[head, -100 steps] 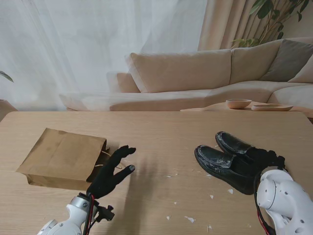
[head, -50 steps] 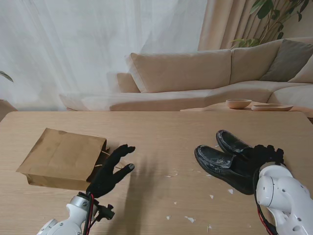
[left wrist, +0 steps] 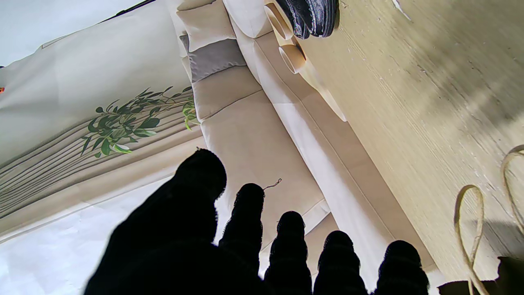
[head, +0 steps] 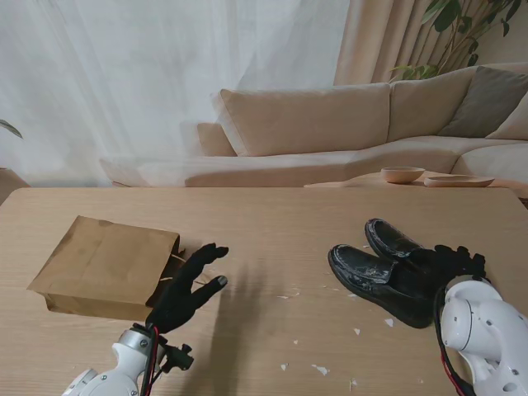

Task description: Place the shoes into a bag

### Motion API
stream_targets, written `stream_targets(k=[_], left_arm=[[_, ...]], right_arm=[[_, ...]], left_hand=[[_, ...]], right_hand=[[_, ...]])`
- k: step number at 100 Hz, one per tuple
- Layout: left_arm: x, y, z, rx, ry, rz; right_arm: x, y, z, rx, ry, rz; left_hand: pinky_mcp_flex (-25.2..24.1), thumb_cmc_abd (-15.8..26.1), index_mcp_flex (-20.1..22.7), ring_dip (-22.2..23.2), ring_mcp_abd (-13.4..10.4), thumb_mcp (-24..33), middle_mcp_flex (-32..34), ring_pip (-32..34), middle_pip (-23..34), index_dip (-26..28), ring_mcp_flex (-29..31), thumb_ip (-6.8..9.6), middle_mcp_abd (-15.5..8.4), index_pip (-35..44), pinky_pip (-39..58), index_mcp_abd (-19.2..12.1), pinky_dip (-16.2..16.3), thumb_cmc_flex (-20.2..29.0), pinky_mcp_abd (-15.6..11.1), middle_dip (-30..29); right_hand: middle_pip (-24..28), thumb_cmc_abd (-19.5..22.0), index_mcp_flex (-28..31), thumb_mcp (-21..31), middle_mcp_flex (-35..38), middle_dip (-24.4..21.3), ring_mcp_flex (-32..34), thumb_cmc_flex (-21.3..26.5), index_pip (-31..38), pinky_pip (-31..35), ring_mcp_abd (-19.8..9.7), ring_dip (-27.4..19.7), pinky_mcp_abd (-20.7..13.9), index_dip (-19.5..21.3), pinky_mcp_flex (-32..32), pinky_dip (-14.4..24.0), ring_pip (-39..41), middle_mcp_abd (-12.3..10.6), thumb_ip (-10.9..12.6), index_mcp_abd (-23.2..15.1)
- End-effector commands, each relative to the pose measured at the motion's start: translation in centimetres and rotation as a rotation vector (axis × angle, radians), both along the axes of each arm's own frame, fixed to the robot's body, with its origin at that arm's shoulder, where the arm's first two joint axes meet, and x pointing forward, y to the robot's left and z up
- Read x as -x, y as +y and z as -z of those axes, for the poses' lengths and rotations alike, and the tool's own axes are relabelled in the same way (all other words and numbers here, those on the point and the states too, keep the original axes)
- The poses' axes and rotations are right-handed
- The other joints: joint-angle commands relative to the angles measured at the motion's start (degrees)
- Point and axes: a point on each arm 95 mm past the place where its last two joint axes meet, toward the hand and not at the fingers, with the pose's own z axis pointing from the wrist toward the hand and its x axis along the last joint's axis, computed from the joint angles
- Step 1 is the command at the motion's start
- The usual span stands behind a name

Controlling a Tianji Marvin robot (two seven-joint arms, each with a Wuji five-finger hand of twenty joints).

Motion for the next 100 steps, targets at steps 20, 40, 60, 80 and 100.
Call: stream_targets(k=[20,40,60,80,100], left_arm=[[0.1,-0.4,0.1,-0.002,0.008,0.007],[0.0,-0.5,0.0,-0.001,0.009,0.003],[-0.1,-0.4,0.0,0.003,0.009,-0.002],[-0.2,-0.1,-0.1,0.011,0.006,-0.009],[-0.3,0.3,-0.2,0.019,0.006,-0.013]], right_arm=[[-0.7,-0.3,2.0,-0.080,0.057,0.000],[-2.0,0.0,2.6,-0.101,0.060,-0.026],[-3.4,0.1,2.4,-0.069,0.090,-0.089],[-4.6,0.3,2.8,-0.053,0.099,-0.157],[-6.0,1.0,4.1,-0.113,0.060,-0.202]], left_hand=[[-0.2,0.3,-0.1,0.0,-1.6,0.5,-0.7,-0.5,0.3,0.4,-0.7,-0.60,-1.6,0.8,-0.6,-1.0,0.6,0.9,-2.1,0.7],[-0.2,0.3,-0.1,0.1,-1.5,0.5,-0.7,-0.5,0.2,0.4,-0.7,-0.62,-1.5,0.8,-0.6,-0.9,0.5,1.0,-2.1,0.7],[-0.2,0.3,-0.1,0.1,-1.4,0.5,-0.7,-0.4,0.3,0.4,-0.7,-0.62,-1.6,0.8,-0.6,-1.0,0.6,1.0,-2.1,0.8],[-0.2,0.3,0.1,0.2,-1.3,0.5,-0.7,-0.4,0.3,0.5,-0.7,-0.63,-1.5,0.9,-0.6,-0.9,0.6,1.1,-2.1,0.8],[-0.2,0.4,0.3,0.2,-1.5,0.4,-0.7,-0.4,0.3,0.6,-0.7,-0.69,-1.5,1.0,-0.6,-0.9,0.6,1.1,-2.2,0.8]], right_hand=[[-1.7,-1.5,-1.5,0.3,-1.5,0.3,-1.7,-3.1,-1.0,-0.7,0.8,-0.5,0.7,1.3,-0.7,0.4,-0.8,1.0,0.8,-0.8],[-1.1,-2.2,-0.5,0.7,-1.2,1.4,-1.5,-3.2,-0.7,0.6,-1.0,0.3,0.2,2.2,-1.0,1.6,-0.5,0.5,0.6,-2.2],[0.4,-3.9,2.1,1.1,-0.9,2.7,-1.4,-2.6,0.7,1.6,-1.8,1.4,-0.1,3.5,-1.4,2.7,-0.5,0.1,0.3,-3.5],[2.4,-6.2,5.1,1.5,-0.1,3.1,-1.3,0.0,2.7,2.1,-1.8,2.1,-0.1,4.4,-1.3,3.2,-0.2,-0.1,0.2,-5.5],[8.8,-6.0,14.6,1.3,0.2,4.3,-0.7,5.2,8.3,2.3,-2.4,3.5,-0.4,4.1,-0.7,3.4,0.7,-1.5,-0.1,-9.5]])
